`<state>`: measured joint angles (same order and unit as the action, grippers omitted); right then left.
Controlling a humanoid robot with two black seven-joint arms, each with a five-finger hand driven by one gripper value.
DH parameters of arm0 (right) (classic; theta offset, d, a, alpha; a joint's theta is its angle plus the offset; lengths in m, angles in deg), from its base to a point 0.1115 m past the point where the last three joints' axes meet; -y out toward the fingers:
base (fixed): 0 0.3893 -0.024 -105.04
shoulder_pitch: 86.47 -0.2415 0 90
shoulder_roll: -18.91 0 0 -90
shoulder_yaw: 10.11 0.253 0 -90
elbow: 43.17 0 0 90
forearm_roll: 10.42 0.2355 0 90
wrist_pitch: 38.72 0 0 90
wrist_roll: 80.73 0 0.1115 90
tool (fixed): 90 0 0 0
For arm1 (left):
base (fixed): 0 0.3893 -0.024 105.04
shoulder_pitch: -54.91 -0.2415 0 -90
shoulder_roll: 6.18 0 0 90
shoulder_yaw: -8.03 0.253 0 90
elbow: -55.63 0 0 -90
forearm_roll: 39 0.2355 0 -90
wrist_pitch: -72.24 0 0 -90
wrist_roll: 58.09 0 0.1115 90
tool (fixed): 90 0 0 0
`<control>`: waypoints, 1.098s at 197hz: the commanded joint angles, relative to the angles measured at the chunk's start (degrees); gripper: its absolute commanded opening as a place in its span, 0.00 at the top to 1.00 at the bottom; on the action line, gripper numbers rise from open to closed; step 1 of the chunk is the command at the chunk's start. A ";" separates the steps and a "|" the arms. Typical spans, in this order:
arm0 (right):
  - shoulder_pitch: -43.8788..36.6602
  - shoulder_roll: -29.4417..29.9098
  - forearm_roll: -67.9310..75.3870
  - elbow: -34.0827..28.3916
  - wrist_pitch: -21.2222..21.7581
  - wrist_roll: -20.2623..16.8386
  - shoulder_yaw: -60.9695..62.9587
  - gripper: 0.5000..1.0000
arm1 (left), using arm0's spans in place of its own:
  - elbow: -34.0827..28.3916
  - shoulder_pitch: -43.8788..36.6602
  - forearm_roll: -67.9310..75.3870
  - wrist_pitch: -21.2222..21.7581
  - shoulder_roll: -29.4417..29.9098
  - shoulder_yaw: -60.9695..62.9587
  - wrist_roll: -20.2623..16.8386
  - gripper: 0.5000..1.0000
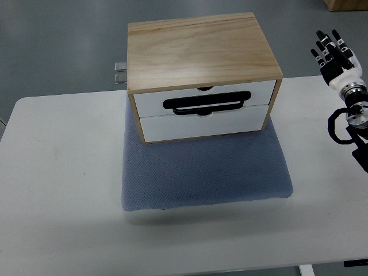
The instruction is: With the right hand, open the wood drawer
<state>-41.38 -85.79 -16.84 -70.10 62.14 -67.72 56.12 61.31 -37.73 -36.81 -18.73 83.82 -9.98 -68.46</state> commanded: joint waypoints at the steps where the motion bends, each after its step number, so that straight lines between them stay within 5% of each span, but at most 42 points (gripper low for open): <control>1: -0.09 0.02 0.00 -0.05 -0.05 0.00 -0.13 0.11 | 0.03 0.00 0.00 0.00 0.00 0.00 0.00 0.00; 97: -2.02 -1.47 -0.08 -0.49 -1.11 0.00 -1.01 0.11 | -0.14 0.00 0.00 0.00 0.00 0.00 0.00 0.00; 147: -6.33 -6.22 -0.52 -0.75 -1.72 0.00 -11.64 0.11 | -0.14 0.00 0.00 0.00 0.00 0.00 0.00 0.00; 169: -10.02 -12.20 -0.79 -1.19 -1.81 -0.09 -22.37 0.12 | -0.14 0.00 0.00 0.00 0.00 0.00 0.00 0.00; 172: -13.97 -16.50 -0.88 -2.33 -0.93 -0.35 -30.88 0.12 | -0.14 0.00 0.00 0.00 0.00 0.00 0.00 0.00; 216: -28.12 -28.80 -1.14 -12.00 3.02 -1.23 -57.25 0.12 | -0.14 0.00 0.00 0.00 0.00 0.00 0.00 0.00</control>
<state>-62.57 -109.18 -17.67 -77.13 62.56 -68.37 10.25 61.16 -37.72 -36.81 -18.73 83.82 -9.98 -68.46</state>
